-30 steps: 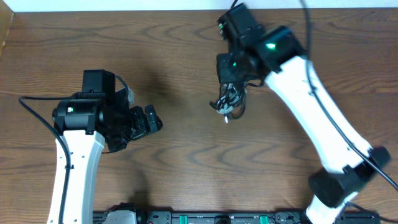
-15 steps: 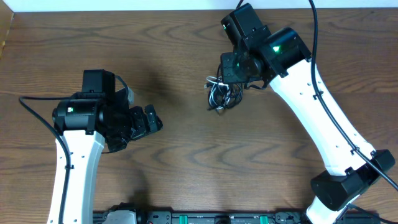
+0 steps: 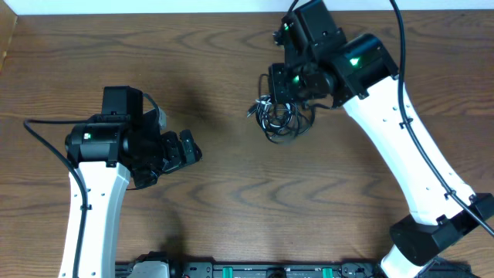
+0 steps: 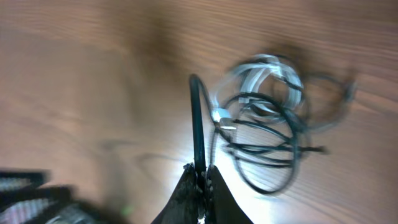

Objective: Untangle cables
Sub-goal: 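Lift the black cable with the right gripper, pulling it up from the coil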

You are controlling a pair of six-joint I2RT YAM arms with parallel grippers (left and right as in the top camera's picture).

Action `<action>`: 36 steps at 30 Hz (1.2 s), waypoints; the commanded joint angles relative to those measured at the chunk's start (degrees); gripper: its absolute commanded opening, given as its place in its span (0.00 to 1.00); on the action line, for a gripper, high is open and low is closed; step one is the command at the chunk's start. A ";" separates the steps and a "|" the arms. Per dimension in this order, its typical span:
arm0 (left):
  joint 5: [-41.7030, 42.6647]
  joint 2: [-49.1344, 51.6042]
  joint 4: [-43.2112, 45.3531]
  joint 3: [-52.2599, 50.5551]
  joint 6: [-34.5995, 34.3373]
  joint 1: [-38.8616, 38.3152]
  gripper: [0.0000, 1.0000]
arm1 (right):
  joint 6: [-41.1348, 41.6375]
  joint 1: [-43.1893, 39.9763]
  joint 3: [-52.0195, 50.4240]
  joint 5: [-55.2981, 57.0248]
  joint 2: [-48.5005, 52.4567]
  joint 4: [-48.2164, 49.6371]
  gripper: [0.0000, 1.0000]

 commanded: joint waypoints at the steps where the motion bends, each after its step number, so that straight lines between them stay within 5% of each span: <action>1: 0.28 0.35 -0.02 0.66 -0.26 -0.17 0.98 | 9.79 0.44 0.57 21.97 0.44 -3.87 0.01; 5: 0.28 0.35 -0.02 0.61 -0.26 -0.17 0.98 | 14.95 0.24 0.68 23.67 0.57 -6.40 0.01; 10: 0.28 0.35 0.37 0.61 -0.26 -0.17 0.98 | -3.72 0.13 1.81 -6.67 -1.53 1.33 0.01; 13: 0.28 0.35 0.39 0.61 -0.24 -0.17 0.98 | -8.07 0.13 1.88 -16.41 -3.78 6.69 0.01; 17: 0.28 0.35 0.39 0.61 -0.24 -0.17 0.98 | -7.02 0.33 1.88 -0.87 -4.98 7.85 0.02; 22: 0.28 0.35 0.37 0.61 -0.26 -0.17 0.98 | 12.55 0.46 1.62 32.41 -3.39 -4.02 0.02; 25: 0.28 0.35 0.42 0.61 -0.26 -0.17 0.98 | 12.81 0.46 1.62 26.49 -2.64 -5.73 0.01; 29: 0.28 0.35 0.42 0.61 -0.26 -0.17 0.98 | -9.14 0.46 1.62 -7.56 -2.71 -0.26 0.01; 31: 0.28 0.35 0.39 0.61 -0.26 -0.17 0.98 | -16.15 0.48 1.57 -14.80 -2.69 1.92 0.01; 33: 0.28 0.35 0.22 0.61 -0.26 -0.17 0.98 | -15.34 0.55 1.53 -9.79 -2.69 3.21 0.02; 36: 0.28 0.35 0.04 0.61 -0.24 -0.17 0.98 | 0.20 0.52 1.51 9.27 -2.64 0.94 0.02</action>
